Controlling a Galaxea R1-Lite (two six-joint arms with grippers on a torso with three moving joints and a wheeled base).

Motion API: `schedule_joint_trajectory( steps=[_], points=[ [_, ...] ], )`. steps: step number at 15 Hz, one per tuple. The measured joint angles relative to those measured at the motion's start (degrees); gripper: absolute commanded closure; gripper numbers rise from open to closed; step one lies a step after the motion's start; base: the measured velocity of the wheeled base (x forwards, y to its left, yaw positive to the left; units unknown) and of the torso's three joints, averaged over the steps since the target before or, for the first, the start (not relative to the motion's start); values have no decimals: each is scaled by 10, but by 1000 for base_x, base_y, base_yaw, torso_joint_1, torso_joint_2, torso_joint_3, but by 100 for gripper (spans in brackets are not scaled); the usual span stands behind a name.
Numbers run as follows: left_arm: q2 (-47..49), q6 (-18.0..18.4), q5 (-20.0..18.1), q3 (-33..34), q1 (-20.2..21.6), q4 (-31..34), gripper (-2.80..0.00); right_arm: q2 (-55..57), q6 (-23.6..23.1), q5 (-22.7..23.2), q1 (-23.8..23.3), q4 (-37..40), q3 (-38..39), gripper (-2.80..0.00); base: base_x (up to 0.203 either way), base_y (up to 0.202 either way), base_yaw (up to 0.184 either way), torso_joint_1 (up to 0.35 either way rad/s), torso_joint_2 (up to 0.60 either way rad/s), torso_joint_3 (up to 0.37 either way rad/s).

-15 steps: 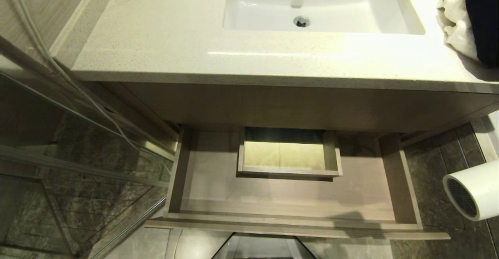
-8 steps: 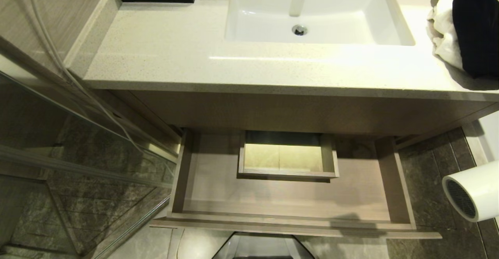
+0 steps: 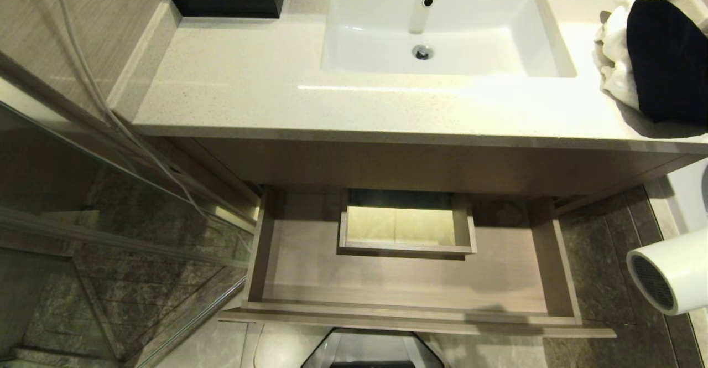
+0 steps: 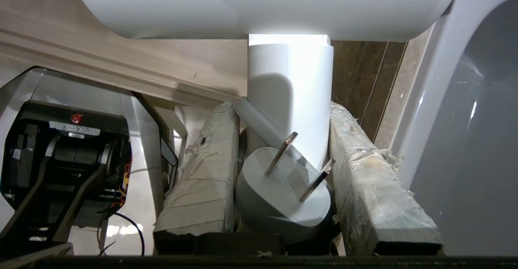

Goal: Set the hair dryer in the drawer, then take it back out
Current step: Place it on the countertop

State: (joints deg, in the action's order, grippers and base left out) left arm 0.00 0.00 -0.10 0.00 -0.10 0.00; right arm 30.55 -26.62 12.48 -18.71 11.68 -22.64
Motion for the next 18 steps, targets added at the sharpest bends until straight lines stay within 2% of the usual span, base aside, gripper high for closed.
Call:
schedule_joint_trajectory(
  steps=[7,18],
  points=[
    [0,0,0,0,0,0,0,0,-1,0,6,1,4,0,0,0,0,102,-191,-90],
    [0,0,0,0,0,0,0,1,-8,2,11,1,4,0,0,0,0,0,0,0]
  ],
)
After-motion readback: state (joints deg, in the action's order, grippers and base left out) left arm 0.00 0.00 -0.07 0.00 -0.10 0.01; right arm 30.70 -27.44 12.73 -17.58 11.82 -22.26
